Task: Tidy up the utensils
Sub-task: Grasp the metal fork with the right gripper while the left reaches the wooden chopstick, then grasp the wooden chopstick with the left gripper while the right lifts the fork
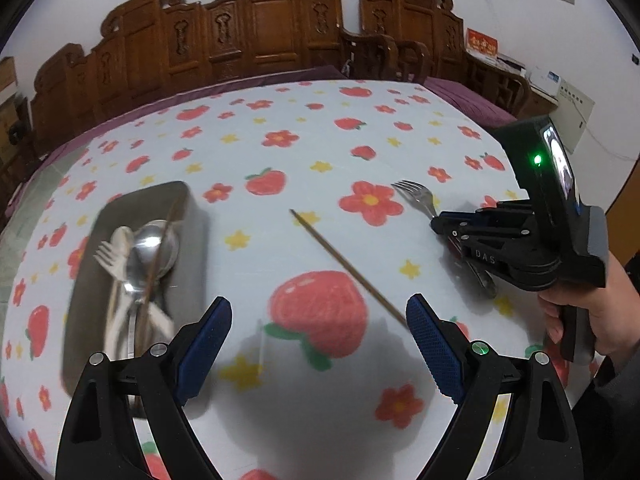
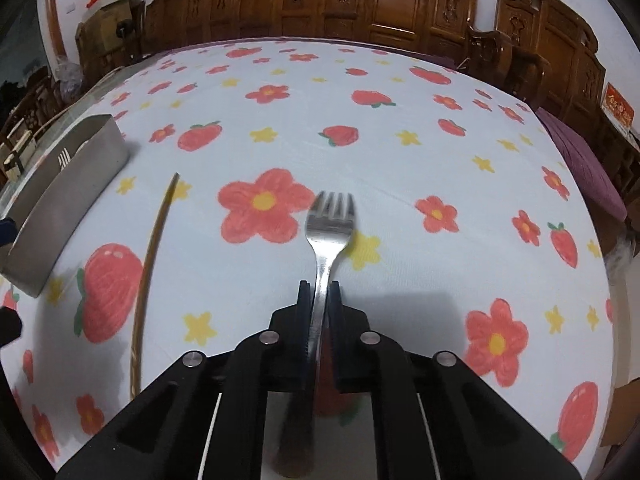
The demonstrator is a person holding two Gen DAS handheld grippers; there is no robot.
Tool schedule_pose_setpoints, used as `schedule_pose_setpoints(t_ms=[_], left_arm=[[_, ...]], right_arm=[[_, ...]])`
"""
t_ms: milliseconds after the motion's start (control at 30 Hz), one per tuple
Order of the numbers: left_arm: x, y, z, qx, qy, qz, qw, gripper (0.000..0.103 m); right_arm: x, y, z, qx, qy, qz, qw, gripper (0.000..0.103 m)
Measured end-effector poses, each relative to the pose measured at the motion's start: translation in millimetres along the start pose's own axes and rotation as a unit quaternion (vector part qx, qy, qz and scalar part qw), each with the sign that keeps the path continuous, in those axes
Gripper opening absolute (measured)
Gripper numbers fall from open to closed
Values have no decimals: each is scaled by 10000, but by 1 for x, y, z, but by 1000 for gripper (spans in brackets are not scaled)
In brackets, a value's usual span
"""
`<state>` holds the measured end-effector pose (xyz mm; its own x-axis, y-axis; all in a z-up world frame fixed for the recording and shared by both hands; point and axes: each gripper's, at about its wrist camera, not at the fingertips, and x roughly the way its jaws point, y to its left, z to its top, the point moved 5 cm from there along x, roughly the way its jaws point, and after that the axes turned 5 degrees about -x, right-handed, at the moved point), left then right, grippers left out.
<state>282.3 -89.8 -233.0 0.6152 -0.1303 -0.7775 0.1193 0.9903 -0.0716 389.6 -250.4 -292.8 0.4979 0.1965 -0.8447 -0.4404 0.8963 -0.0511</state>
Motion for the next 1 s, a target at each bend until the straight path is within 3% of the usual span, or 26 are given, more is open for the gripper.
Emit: schedule_pose_setpoints(t_ms=[200,367,633,700,800,1000], left_arm=[[22,-24,1,83,182,-110,9997,85],[42,-41,0,215,357,-101,9991,74],[73,-46,-8,296,706,59,9970,37],[72,-43,-8,241,676,27,9974,32],[71,-39,-9,191,670,1,9976,14],[66,-28,-15,77,701,-31,9975,7]], right_arm=[[-5,-13,-9,189,29,23,9998,8],[-12,-24,-13,286,-71,-39,9996,8],[-12,-28,-14,312,-84,-46,9995,8],[-11,-26,-14,269,-70,-55,9996,8],[-11,-23,-14,226,-66,-56,9997,8],[-11,-14,-14,175,-72,-19,9998,8]])
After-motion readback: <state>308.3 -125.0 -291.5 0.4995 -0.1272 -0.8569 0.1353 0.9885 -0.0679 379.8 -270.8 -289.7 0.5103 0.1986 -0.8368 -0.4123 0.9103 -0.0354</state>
